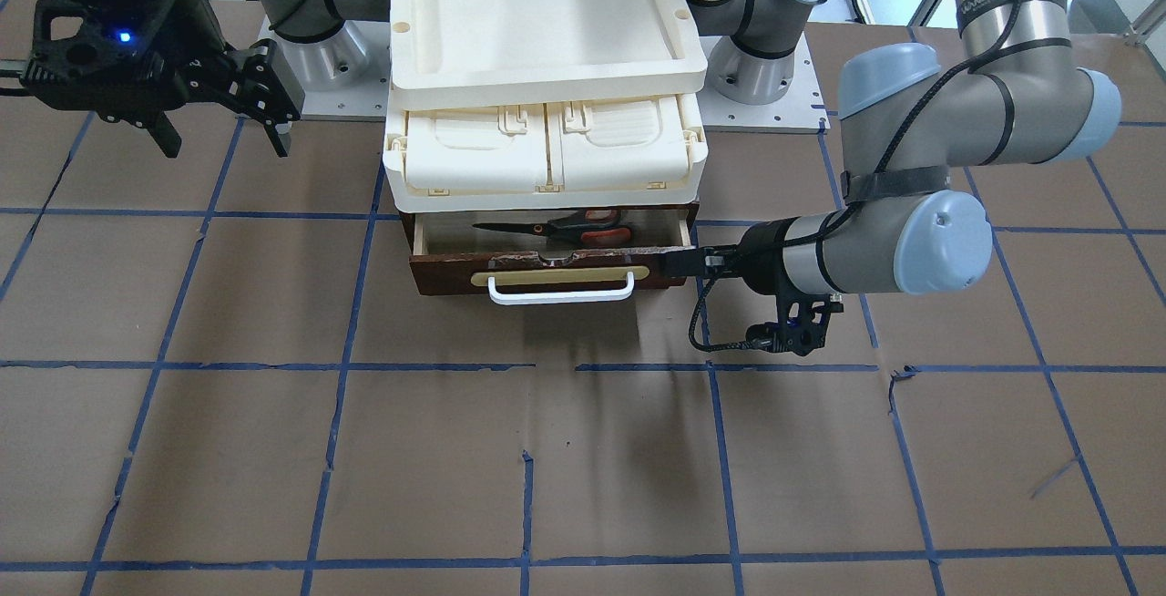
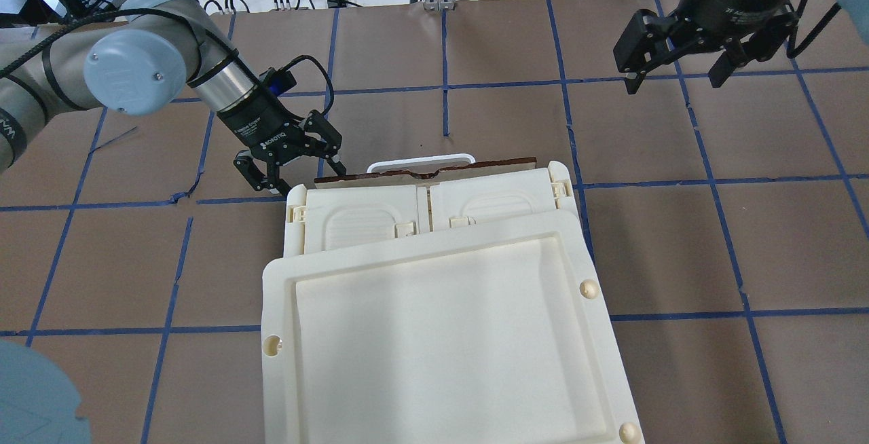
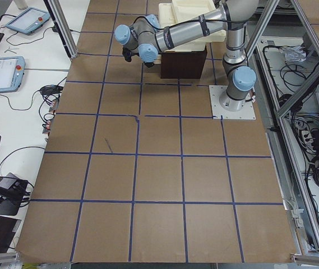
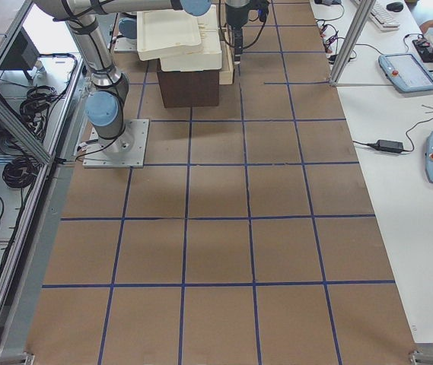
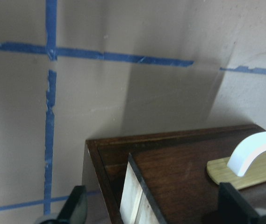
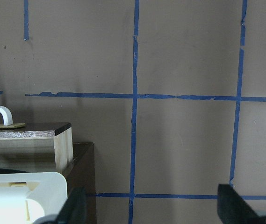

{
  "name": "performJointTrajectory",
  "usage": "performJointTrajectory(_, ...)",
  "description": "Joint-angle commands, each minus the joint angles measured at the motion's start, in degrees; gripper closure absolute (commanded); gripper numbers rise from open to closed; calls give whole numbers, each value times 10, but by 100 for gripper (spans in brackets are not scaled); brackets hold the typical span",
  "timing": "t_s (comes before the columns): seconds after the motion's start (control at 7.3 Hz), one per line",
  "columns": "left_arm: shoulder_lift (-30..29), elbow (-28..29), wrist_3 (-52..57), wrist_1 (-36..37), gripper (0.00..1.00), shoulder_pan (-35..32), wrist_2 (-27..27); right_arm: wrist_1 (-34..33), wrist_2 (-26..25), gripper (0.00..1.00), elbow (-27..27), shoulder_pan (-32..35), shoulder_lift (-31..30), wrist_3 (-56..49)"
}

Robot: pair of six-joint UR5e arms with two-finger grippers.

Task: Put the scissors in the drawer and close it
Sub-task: 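Push the drawer front with the left gripper into the cabinet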

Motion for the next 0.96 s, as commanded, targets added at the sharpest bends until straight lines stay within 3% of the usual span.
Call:
performJointTrajectory(0.0,0,0,-1,-39,0,0,2,0,1,0,-1,1,1,1)
performJointTrajectory(0.82,2,-11,-3,-101,0,0,21,1,1,0,0,1,3,0)
